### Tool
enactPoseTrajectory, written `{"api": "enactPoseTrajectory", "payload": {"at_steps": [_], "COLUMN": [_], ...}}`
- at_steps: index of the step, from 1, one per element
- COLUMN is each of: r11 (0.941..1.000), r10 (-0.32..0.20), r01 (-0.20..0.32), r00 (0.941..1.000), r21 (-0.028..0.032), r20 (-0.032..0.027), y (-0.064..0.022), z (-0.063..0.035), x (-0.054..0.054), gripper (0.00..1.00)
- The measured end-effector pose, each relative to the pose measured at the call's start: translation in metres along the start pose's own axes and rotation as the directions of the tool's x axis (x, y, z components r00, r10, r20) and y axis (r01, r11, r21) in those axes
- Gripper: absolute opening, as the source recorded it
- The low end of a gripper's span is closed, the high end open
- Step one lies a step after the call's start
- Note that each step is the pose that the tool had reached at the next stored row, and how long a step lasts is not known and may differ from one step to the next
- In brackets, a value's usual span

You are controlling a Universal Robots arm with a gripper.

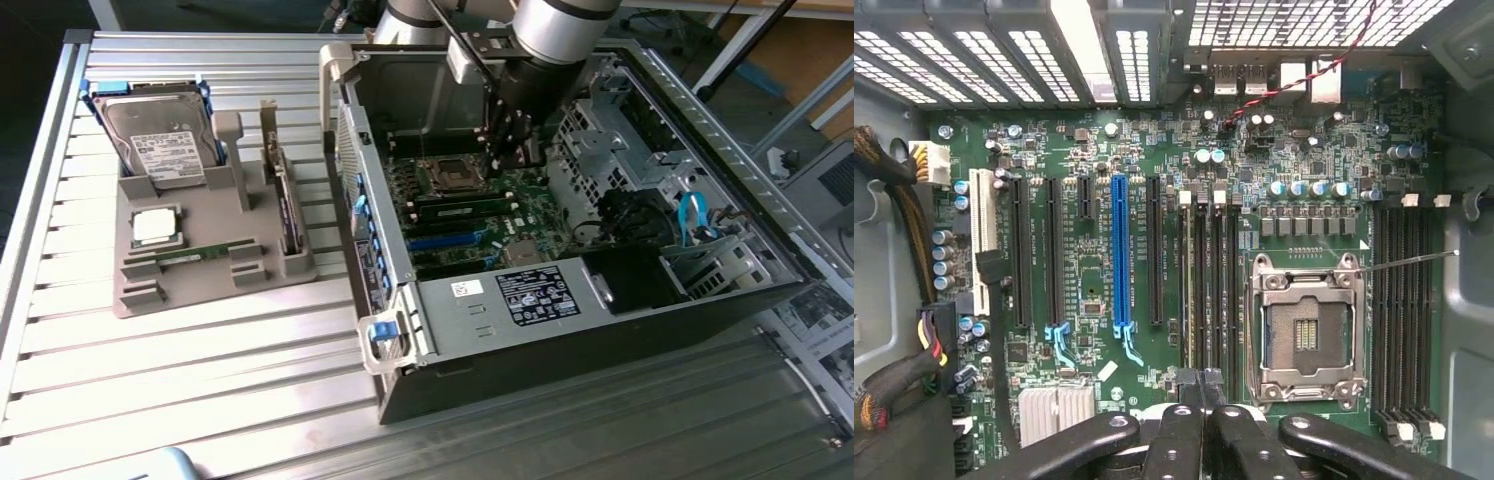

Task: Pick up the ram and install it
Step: 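Insert the ram into the slot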

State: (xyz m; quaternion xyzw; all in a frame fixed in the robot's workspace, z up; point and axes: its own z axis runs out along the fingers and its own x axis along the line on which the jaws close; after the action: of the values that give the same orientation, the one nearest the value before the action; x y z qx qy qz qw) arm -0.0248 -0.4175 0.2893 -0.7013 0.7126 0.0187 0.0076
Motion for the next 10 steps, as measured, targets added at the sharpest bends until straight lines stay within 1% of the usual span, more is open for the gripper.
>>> {"api": "enactPoseTrajectory", "payload": {"at_steps": [10], "r11": [1.0], "r10": [0.0], "r01": [0.0], "r00": [1.0], "r21": [-0.0001], "r20": [0.0], "y": [-0.0012], "z": [-0.0084], "x": [-0.0003], "gripper": [0.11]}}
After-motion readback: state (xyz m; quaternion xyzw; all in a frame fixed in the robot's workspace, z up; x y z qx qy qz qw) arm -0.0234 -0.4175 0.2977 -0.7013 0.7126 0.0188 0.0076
